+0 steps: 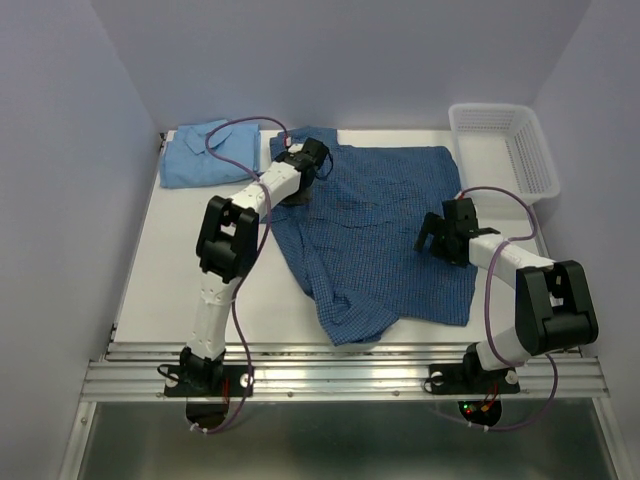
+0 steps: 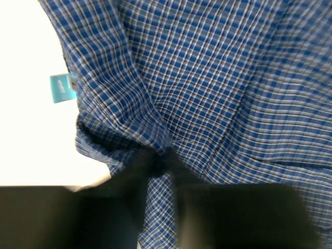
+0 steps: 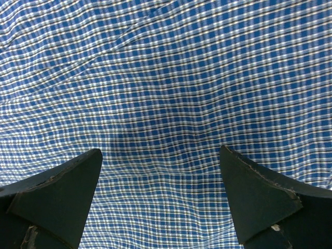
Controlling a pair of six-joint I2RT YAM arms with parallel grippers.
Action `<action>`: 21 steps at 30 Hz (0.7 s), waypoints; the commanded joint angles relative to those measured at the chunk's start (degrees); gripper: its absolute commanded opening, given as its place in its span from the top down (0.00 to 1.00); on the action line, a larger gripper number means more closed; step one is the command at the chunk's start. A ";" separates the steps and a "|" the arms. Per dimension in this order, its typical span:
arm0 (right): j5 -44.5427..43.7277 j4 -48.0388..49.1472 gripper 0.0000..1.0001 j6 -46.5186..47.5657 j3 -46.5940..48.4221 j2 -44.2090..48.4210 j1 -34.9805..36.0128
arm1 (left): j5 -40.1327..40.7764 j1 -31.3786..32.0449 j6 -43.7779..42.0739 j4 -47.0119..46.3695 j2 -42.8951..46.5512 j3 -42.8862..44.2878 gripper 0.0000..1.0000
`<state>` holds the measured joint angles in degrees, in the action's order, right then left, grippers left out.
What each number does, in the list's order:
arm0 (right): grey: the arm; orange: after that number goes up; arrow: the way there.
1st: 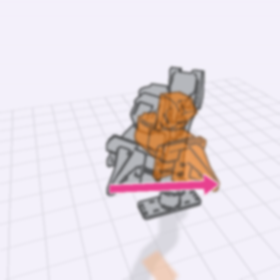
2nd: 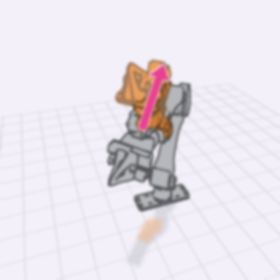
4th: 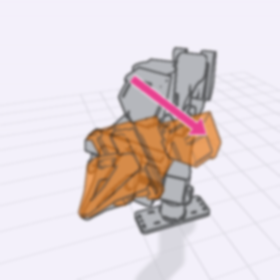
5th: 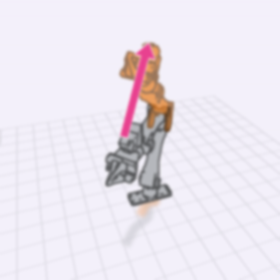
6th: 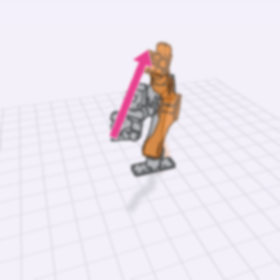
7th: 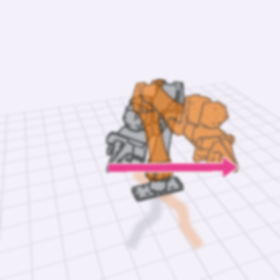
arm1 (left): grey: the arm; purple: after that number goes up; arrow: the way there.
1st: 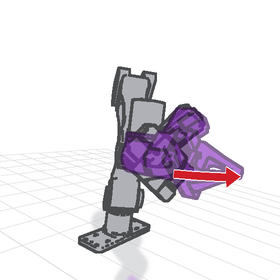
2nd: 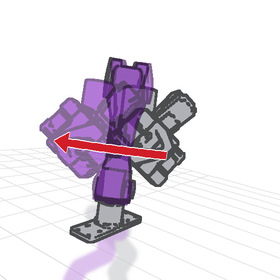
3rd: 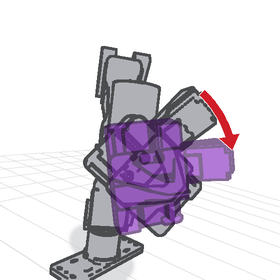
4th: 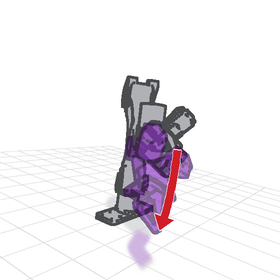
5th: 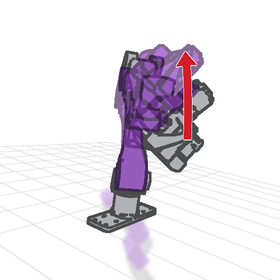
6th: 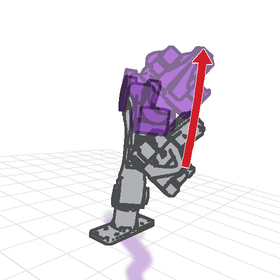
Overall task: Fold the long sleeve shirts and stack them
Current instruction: Flatten the shirt out
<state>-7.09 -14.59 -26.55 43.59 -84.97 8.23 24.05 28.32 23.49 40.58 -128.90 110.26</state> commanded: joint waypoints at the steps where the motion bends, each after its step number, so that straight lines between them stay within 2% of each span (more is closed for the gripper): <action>1: -3.37 -0.35 0.00 0.62 1.93 0.42 0.12 | 2.14 -2.65 1.55 0.82 4.10 -3.99 0.92; 2: -3.37 -0.44 0.00 0.62 1.93 0.51 0.12 | 2.66 -3.78 2.09 0.91 4.71 -4.61 1.00; 7: -3.28 -0.44 0.00 0.79 1.85 0.77 0.12 | 3.28 -5.02 2.62 -4.18 12.87 -13.65 1.00; 10: -3.98 -0.61 0.00 0.53 1.58 0.68 0.12 | 1.44 -6.25 2.53 -9.71 21.82 -22.08 1.00; 14: -4.59 -0.53 0.00 0.27 1.06 0.68 0.12 | -0.31 -11.25 3.85 -13.33 24.92 -32.80 1.00; 21: -5.12 -1.41 0.00 -0.09 1.05 -0.81 0.12 | -3.14 -18.20 4.46 -19.57 27.38 -42.40 1.00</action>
<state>-10.35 -15.25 -26.57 43.57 -85.12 8.23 22.11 12.86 26.85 24.29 -103.04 71.88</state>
